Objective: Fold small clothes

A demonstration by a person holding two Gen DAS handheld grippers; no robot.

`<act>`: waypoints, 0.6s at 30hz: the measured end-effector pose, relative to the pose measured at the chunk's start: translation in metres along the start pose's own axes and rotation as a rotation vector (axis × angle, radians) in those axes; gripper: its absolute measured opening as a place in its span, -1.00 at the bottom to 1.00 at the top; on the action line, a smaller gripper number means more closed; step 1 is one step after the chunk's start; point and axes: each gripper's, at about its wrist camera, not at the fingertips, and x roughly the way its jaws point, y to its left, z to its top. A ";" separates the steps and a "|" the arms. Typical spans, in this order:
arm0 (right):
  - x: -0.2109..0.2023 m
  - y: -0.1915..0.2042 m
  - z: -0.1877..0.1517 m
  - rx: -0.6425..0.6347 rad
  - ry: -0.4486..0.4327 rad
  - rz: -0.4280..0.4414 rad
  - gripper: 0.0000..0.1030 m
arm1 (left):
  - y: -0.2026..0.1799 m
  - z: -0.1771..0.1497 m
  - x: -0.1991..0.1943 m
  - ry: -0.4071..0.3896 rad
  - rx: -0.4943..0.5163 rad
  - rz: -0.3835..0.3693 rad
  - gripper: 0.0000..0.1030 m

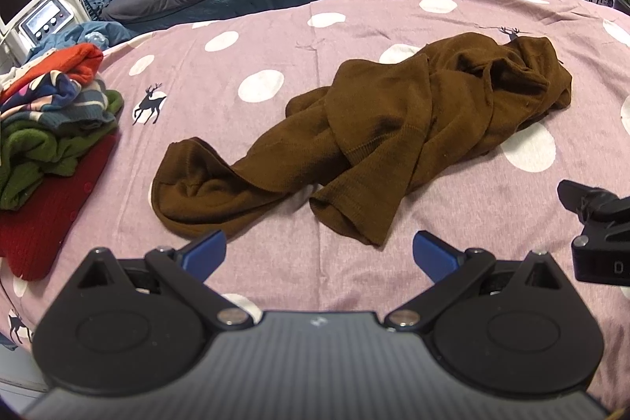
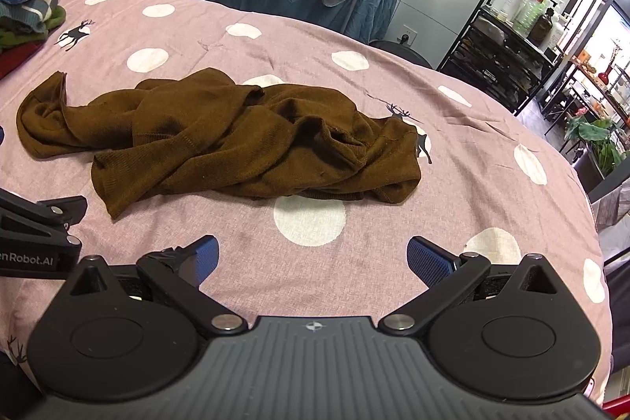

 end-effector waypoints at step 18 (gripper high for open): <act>0.003 0.002 -0.001 -0.012 0.004 0.006 1.00 | 0.002 0.000 0.001 0.001 -0.001 -0.003 1.00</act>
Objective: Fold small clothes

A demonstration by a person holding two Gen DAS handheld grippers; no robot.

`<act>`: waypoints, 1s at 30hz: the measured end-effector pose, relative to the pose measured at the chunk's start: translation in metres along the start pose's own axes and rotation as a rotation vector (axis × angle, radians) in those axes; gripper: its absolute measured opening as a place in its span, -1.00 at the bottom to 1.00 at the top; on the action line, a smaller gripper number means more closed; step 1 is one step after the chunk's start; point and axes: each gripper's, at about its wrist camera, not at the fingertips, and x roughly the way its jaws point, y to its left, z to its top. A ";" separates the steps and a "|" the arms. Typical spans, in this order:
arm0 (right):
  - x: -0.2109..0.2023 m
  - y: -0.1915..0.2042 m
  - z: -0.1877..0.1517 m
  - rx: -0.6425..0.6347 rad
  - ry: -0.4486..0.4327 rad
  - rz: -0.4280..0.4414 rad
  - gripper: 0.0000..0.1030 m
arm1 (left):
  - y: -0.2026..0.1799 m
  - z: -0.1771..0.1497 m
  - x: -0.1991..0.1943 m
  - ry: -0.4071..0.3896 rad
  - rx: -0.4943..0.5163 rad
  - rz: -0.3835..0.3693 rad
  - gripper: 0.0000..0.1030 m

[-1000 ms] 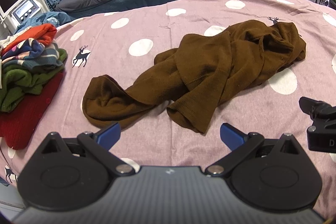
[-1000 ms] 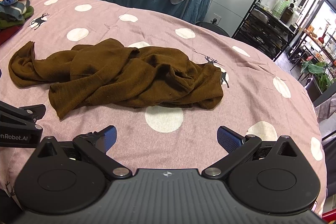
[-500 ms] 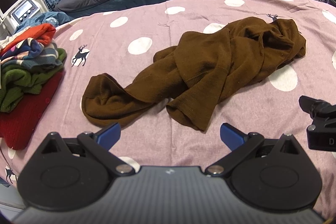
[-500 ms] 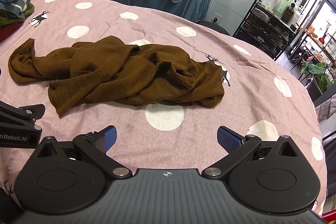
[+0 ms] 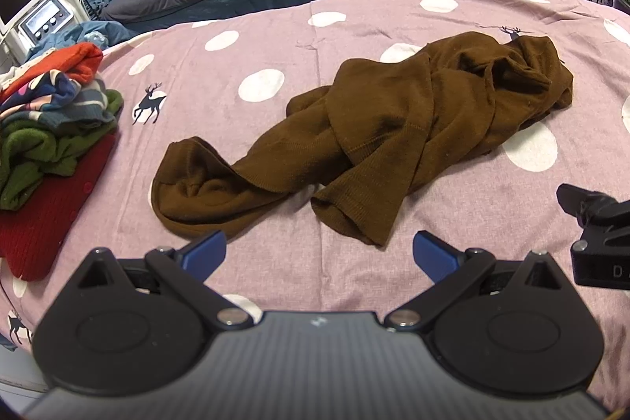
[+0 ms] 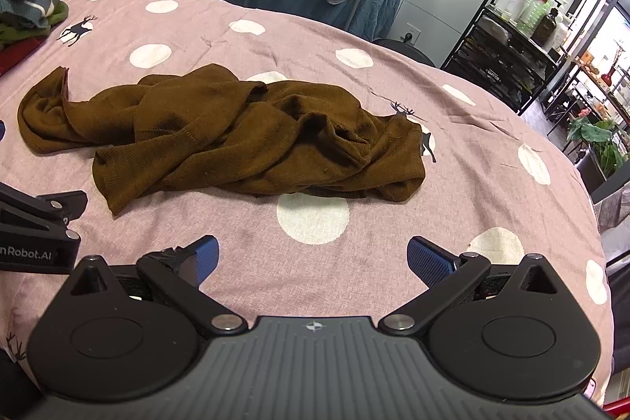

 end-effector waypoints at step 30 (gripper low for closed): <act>0.003 0.000 -0.003 0.007 0.007 -0.005 1.00 | 0.000 -0.003 0.004 0.005 0.002 0.000 1.00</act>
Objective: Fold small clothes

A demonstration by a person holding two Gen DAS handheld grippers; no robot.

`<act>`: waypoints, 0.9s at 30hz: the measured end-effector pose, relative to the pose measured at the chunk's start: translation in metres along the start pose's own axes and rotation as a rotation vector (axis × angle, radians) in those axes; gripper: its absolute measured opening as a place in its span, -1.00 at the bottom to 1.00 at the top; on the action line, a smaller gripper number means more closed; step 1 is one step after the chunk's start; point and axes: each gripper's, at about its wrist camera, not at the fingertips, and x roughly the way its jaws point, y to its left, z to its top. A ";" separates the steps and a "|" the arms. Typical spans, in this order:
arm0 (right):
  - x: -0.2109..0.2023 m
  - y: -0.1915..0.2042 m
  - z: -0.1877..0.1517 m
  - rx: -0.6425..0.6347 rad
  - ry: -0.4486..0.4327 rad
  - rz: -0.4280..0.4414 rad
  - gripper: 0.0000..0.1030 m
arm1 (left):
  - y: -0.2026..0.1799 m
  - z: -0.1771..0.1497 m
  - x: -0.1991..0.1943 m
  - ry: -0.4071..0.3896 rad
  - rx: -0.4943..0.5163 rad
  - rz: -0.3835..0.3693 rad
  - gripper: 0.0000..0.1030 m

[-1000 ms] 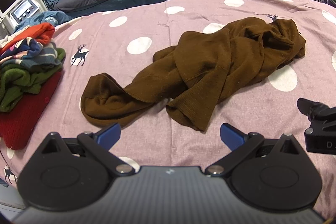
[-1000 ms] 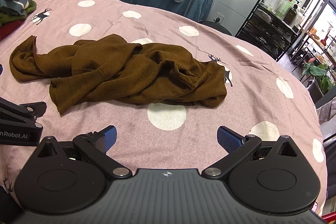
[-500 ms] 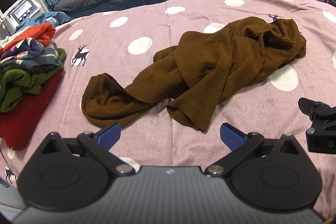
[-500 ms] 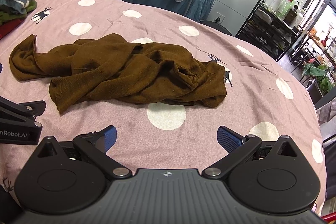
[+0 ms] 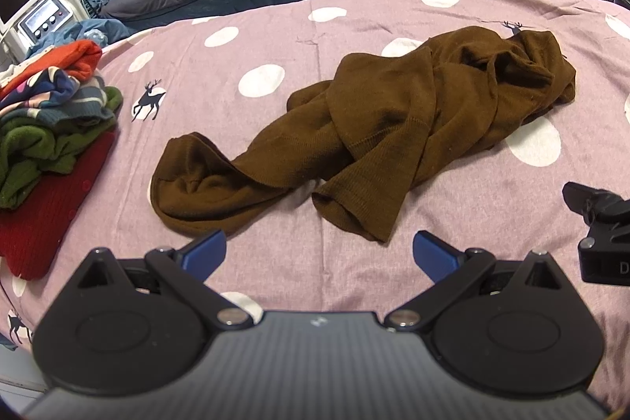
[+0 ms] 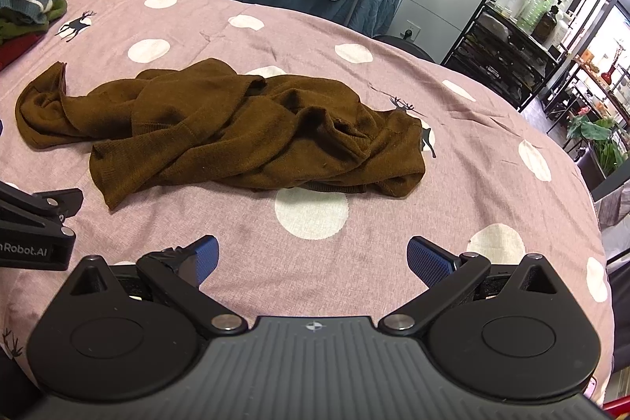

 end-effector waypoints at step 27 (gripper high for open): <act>0.047 -0.049 -0.019 0.304 -0.169 0.329 1.00 | -0.030 0.000 0.076 -0.166 0.174 -0.186 0.02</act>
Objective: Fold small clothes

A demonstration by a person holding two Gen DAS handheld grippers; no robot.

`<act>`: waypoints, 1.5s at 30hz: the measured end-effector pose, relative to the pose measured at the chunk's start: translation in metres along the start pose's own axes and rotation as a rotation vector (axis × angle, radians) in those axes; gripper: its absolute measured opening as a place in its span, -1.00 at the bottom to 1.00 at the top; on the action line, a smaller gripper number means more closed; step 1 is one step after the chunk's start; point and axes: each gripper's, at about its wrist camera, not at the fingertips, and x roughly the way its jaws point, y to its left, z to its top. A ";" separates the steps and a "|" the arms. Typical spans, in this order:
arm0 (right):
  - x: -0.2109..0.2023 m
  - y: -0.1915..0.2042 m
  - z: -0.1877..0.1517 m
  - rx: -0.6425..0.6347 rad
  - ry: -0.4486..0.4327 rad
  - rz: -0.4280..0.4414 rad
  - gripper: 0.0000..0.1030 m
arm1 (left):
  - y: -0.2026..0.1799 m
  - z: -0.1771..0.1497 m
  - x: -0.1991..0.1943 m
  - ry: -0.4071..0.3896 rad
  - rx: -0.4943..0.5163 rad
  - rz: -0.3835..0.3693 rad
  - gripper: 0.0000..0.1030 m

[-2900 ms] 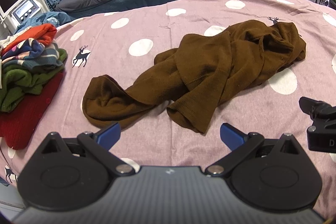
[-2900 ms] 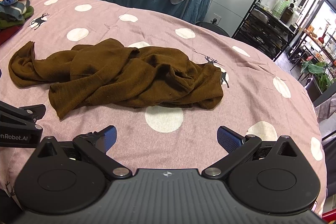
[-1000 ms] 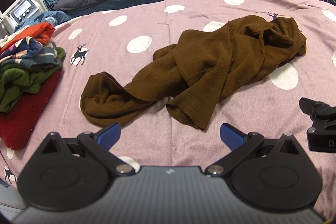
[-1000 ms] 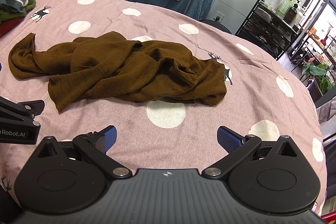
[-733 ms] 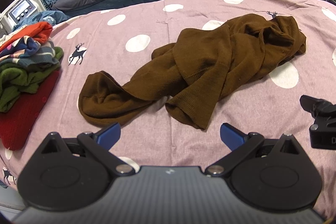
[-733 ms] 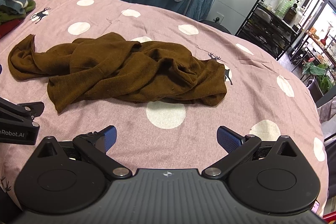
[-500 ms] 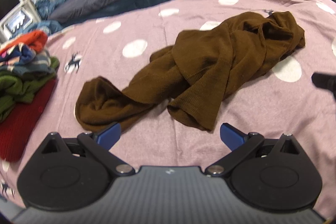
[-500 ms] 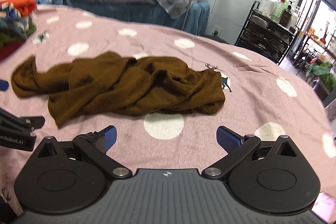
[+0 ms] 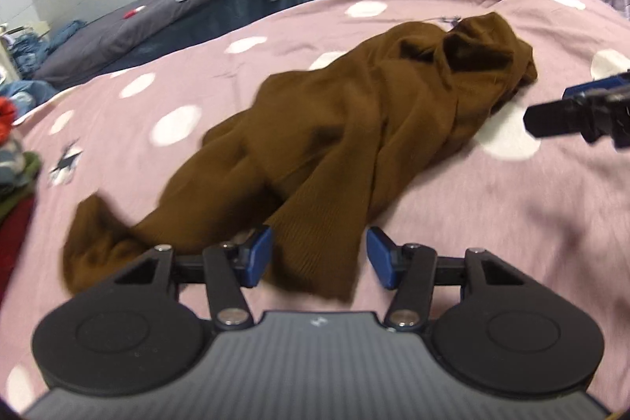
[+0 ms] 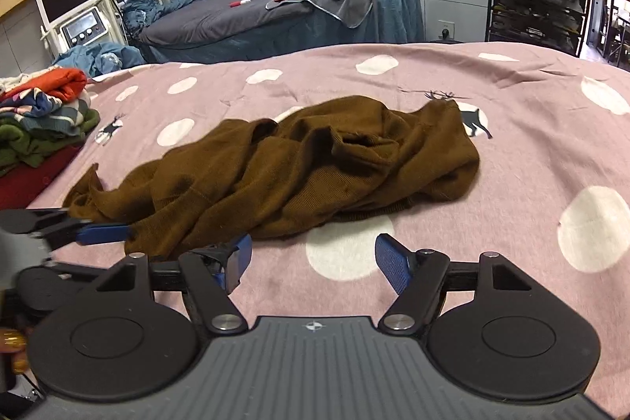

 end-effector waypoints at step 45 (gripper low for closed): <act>0.076 0.008 0.000 0.354 0.081 0.141 0.04 | 0.155 -0.038 0.019 0.084 0.027 0.222 0.87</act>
